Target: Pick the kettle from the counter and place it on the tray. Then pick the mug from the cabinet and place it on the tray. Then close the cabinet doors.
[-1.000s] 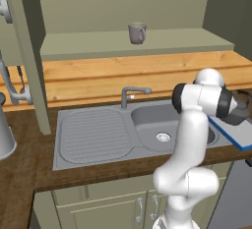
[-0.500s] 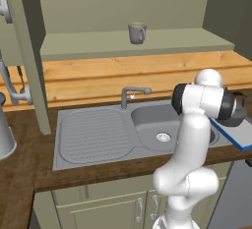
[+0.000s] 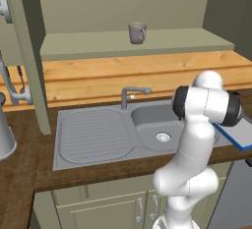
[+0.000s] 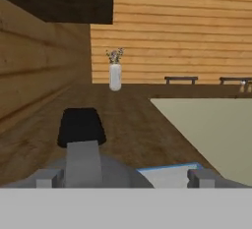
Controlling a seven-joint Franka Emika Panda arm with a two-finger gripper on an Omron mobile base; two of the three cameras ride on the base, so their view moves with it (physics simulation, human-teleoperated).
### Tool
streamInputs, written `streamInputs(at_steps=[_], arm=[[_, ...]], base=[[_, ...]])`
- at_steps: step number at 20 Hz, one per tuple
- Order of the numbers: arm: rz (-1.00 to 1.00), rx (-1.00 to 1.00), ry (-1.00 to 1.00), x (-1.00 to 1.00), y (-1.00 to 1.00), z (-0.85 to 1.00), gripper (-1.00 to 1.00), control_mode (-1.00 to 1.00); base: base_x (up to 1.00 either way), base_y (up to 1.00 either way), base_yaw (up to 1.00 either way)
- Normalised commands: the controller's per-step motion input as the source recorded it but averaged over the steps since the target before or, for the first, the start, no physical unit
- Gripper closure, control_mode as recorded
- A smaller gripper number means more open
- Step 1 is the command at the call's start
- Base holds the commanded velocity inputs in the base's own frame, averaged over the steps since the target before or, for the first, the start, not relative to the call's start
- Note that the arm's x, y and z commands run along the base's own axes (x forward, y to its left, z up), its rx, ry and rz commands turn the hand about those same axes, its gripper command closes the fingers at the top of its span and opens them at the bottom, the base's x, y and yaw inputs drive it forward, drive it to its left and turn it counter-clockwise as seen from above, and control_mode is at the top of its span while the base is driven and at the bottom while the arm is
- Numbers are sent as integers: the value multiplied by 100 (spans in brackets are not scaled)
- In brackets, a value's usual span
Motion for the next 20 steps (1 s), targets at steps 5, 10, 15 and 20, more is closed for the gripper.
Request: streamInputs(at_steps=[5,10,15,20], arm=[[0,0,0,-38,38,16,-100,-100],[0,0,0,-20,25,22,-100,-100],[18,3,8,-38,34,34,-100,-100],[44,9,20,-34,36,52,-100,-100]], base=[[0,0,0],[0,0,0],[0,0,0],[0,0,0]])
